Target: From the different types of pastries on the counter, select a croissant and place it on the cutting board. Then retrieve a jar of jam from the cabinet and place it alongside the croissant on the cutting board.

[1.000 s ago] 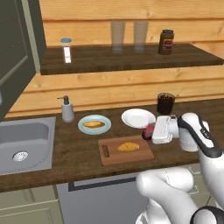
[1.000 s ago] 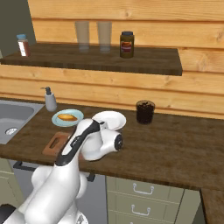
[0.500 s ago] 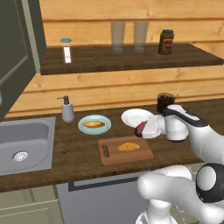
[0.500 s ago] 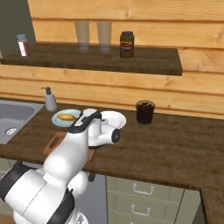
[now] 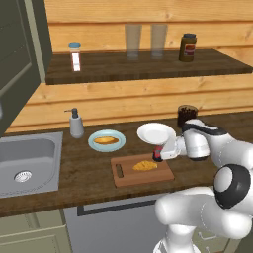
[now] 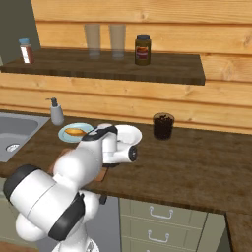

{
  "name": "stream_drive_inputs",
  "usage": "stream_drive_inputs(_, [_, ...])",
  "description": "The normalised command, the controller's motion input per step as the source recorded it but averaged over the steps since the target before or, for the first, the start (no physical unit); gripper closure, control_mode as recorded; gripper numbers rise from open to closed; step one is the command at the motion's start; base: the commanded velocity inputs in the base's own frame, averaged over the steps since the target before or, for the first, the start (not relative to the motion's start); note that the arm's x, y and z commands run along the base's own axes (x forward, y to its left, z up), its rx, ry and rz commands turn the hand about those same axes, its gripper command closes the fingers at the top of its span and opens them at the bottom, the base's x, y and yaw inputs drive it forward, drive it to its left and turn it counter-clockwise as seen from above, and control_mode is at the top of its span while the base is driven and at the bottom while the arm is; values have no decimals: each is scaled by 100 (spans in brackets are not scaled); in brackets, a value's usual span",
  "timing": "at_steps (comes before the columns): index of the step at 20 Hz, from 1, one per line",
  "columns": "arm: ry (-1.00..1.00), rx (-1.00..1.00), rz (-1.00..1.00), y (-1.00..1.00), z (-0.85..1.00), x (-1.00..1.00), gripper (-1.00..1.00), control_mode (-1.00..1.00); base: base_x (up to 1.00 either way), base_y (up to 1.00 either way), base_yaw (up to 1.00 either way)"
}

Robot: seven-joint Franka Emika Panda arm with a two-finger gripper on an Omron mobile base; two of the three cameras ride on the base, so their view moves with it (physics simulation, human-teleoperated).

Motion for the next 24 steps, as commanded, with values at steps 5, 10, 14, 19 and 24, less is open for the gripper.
stream_drive_inputs(5, [-2, 0, 0, 0, -27, 2, 100, -100, 0, 0, 0])
stream_drive_inputs(10, [-1, -2, 0, 0, -7, 3, 100, -100, 0, 0, 0])
stream_drive_inputs(14, [-6, -4, 0, 0, 7, 2, 100, -100, 0, 0, 0])
stream_drive_inputs(19, [-1, -9, 0, 0, 24, 33, 100, -100, 0, 0, 0])
stream_drive_inputs(24, [1, -1, -1, 0, 0, 9, 100, -100, 0, 0, 0])
